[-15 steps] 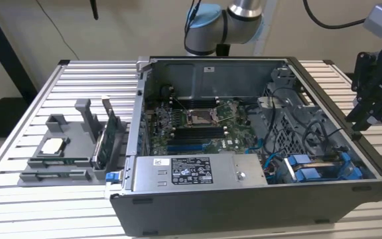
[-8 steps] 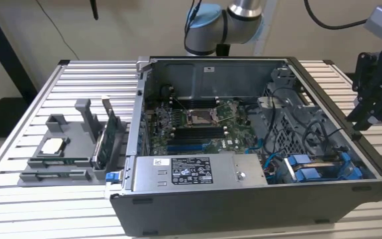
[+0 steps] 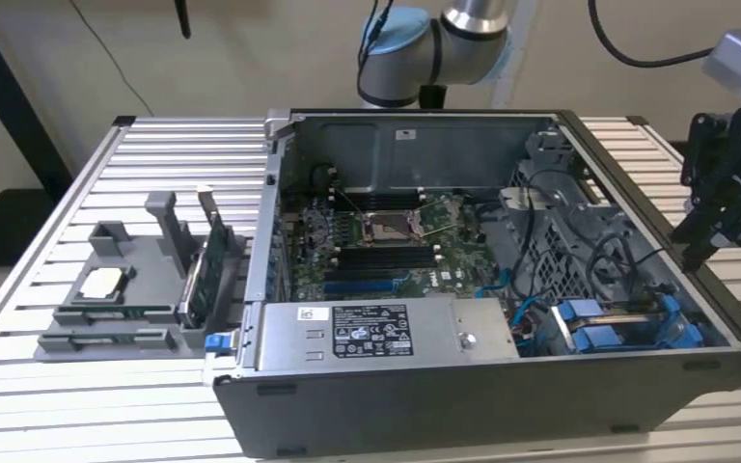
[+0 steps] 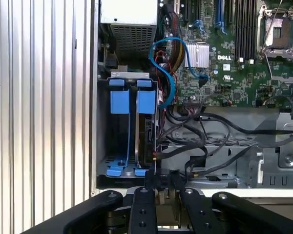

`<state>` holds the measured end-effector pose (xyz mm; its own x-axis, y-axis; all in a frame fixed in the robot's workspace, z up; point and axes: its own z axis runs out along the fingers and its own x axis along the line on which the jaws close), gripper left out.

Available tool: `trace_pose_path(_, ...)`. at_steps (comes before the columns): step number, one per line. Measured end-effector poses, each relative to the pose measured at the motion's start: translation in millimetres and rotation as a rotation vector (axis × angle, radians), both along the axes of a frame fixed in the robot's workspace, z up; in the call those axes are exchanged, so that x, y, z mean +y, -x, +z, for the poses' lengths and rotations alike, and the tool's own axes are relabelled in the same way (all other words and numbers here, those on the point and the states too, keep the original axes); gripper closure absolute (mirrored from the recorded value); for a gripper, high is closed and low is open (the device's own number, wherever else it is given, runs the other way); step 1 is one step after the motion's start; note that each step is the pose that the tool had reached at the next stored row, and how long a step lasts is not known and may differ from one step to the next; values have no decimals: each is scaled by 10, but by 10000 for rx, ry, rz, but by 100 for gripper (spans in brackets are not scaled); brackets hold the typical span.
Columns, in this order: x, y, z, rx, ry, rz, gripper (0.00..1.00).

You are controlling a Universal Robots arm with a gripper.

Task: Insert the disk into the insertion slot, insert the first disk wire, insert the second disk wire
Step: 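Insert the second disk wire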

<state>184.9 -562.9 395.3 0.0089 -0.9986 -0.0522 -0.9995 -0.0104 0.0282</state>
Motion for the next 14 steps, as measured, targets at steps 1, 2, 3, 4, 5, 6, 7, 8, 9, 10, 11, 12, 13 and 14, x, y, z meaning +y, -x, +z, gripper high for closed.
trace_pose_path(1, 5, -19, -15, 0, 0, 12, 73)
trace_pose_path(2, 10, -40, -33, 0, 0, 26, 73)
trace_pose_path(3, 15, -58, -52, 0, 0, 43, 73)
trace_pose_path(4, 21, -72, -69, 0, 2, 61, 73)
trace_pose_path(5, 27, -85, -88, 0, 2, 82, 73)
trace_pose_path(6, 32, -98, -105, 0, 1, 101, 73)
trace_pose_path(7, 36, -113, -122, 0, 0, 123, 73)
trace_pose_path(8, 38, -128, -137, 0, 0, 150, 73)
trace_pose_path(9, 39, -141, -151, 0, -1, 175, 73)
trace_pose_path(10, 40, -153, -163, 0, 0, 202, 73)
trace_pose_path(11, 40, -163, -177, -1, 1, 231, 75)
trace_pose_path(12, 40, -172, -195, -1, 0, 266, 75)
trace_pose_path(13, 40, -179, -212, 0, 2, 298, 75)
trace_pose_path(14, 40, -186, -230, 0, 1, 333, 83)
